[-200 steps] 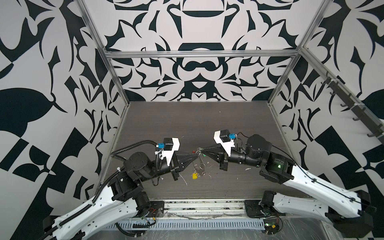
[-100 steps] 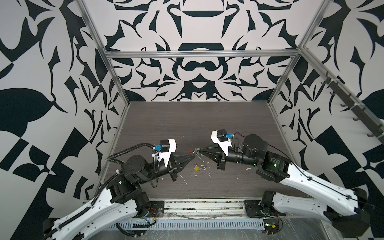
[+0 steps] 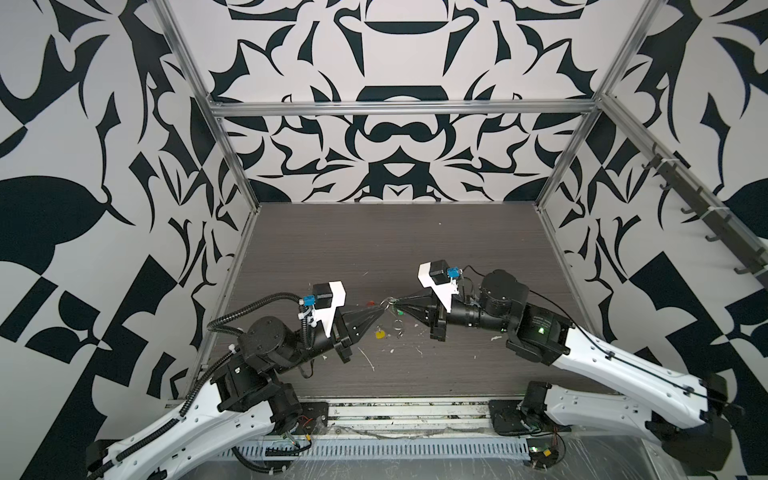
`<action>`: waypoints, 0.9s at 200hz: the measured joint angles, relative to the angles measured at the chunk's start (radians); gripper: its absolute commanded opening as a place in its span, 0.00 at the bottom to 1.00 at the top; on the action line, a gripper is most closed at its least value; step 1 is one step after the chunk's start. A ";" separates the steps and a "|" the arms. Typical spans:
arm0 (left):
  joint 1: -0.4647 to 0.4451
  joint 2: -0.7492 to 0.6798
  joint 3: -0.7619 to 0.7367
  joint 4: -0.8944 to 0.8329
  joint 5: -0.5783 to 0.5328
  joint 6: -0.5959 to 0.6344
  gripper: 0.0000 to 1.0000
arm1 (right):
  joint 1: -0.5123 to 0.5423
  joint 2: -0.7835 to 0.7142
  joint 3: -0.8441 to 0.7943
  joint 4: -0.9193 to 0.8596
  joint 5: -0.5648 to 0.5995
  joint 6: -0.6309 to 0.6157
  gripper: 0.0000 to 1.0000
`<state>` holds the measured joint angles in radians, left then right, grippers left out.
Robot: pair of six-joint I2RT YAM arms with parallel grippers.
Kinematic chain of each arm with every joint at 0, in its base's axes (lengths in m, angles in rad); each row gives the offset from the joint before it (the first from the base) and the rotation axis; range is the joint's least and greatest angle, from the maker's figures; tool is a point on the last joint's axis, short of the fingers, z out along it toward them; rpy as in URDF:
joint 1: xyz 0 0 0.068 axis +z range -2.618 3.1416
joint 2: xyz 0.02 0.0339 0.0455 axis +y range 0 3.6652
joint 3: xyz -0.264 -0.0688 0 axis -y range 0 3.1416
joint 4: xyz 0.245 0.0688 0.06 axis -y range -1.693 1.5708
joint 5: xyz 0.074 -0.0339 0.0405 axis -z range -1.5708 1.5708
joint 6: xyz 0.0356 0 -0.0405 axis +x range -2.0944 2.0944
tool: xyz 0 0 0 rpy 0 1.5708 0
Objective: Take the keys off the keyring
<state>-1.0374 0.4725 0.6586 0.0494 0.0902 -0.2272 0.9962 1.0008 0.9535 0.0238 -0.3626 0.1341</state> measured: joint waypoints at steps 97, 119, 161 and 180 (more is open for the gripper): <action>-0.006 -0.014 -0.001 0.005 -0.032 0.023 0.00 | 0.051 0.002 -0.041 0.068 0.069 0.002 0.00; -0.006 -0.019 -0.002 0.005 -0.040 0.027 0.00 | 0.058 0.002 -0.049 0.084 0.080 0.002 0.00; -0.008 -0.027 -0.003 -0.009 -0.045 0.039 0.00 | 0.067 0.002 -0.060 0.092 0.088 0.003 0.00; -0.008 -0.029 -0.003 -0.014 -0.046 0.043 0.00 | 0.069 0.002 -0.062 0.091 0.089 0.002 0.00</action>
<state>-1.0458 0.4438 0.6556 0.0357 0.0444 -0.1837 1.0649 1.0027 0.8917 0.1150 -0.2733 0.1364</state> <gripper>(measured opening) 0.047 0.052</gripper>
